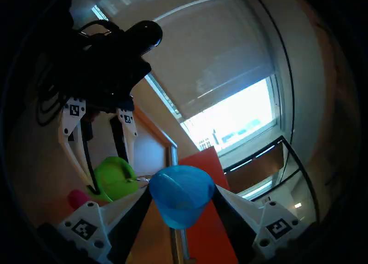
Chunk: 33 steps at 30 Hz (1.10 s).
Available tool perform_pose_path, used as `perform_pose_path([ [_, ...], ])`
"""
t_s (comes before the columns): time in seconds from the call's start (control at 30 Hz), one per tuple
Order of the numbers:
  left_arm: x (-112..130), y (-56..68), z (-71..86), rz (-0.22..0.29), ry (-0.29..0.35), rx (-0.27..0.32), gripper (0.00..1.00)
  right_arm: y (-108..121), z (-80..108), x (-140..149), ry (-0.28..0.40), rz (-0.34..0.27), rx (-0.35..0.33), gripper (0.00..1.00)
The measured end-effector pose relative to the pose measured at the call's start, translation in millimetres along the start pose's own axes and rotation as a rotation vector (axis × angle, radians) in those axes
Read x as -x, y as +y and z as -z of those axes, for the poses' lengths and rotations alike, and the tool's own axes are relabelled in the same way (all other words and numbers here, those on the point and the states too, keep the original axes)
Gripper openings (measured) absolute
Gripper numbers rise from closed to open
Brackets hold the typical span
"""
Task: Pour water
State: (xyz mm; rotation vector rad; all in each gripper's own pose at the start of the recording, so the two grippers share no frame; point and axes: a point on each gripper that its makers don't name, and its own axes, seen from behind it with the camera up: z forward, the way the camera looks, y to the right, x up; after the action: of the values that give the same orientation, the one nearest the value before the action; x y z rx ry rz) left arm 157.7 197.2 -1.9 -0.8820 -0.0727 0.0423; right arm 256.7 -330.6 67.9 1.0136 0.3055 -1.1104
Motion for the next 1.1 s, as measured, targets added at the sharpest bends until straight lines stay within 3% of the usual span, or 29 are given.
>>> perform_pose_path([
  [1.1, -0.6, 1.3, 0.2, -0.001, 0.002, 0.003, 0.87, 3.7, -3.1, -3.8, -0.007, 0.077, 0.008, 0.93],
])
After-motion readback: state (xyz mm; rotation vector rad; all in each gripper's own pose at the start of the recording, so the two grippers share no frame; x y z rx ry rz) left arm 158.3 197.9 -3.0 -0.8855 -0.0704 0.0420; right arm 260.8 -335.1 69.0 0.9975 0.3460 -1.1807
